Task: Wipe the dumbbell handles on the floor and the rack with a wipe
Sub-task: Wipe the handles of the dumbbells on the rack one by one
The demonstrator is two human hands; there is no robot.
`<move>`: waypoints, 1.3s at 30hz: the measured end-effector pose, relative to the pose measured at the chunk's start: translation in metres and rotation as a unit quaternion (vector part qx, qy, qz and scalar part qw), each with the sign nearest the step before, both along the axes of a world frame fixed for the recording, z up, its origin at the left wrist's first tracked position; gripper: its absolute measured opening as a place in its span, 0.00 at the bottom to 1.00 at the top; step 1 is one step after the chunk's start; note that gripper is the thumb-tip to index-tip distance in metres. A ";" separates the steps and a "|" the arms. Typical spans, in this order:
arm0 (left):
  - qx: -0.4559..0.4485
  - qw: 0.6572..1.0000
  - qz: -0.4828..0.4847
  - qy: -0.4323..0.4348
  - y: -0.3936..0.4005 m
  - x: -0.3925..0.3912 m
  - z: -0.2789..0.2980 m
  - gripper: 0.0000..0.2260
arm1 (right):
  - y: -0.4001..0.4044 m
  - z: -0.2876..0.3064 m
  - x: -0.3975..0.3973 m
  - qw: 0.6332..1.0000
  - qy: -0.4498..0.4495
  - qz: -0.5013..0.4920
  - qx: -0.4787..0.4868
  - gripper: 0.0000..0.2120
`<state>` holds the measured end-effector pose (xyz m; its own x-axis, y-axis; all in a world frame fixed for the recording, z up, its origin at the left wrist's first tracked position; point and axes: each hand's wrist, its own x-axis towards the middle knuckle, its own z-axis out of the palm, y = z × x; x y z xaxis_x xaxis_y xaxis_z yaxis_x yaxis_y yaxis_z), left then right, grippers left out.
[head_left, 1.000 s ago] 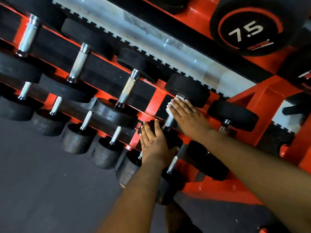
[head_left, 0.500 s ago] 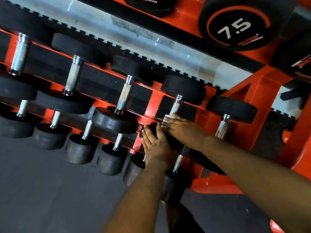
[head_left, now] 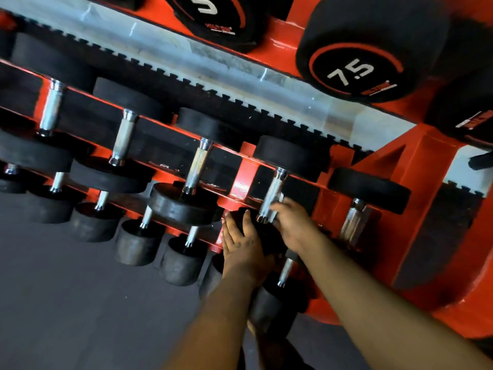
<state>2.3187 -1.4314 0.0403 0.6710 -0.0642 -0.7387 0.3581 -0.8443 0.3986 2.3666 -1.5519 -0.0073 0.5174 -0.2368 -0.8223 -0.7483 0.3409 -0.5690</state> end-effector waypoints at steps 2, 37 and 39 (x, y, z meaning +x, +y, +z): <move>0.004 1.000 -0.002 -0.005 0.000 -0.001 -0.003 0.57 | -0.005 0.001 0.023 0.996 -0.015 -0.066 0.056 0.05; 0.022 0.973 -0.176 -0.151 0.051 -0.009 -0.005 0.47 | -0.036 0.026 -0.035 0.580 -0.305 0.612 -0.443 0.27; 0.033 0.956 -0.180 -0.229 0.072 -0.006 -0.006 0.44 | -0.018 0.036 -0.028 0.670 -0.302 0.525 -0.429 0.25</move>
<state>2.3130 -1.3594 0.0338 0.8678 -0.3156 -0.3839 -0.1601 -0.9089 0.3852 2.3384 -1.5700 0.0286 0.9464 0.2671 -0.1815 0.1364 -0.8401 -0.5250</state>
